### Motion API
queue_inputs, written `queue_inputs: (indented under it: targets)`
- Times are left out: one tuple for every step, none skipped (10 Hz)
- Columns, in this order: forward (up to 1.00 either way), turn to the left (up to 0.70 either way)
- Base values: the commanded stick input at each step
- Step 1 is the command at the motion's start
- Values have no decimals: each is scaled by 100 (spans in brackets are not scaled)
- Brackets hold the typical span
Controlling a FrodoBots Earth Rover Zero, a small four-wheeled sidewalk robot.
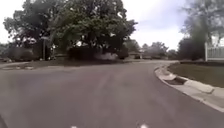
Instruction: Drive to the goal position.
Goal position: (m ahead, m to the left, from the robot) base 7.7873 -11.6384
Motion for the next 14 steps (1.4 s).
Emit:
queue_inputs:
  targets:
    - [70,0]
    - [70,0]
    - [70,0]
    - [70,0]
    - [70,0]
    - [70,0]
    - [70,0]
    - [70,0]
    - [70,0]
    - [70,0]
    - [70,0]
    - [70,0]
    - [70,0]
    - [70,0]
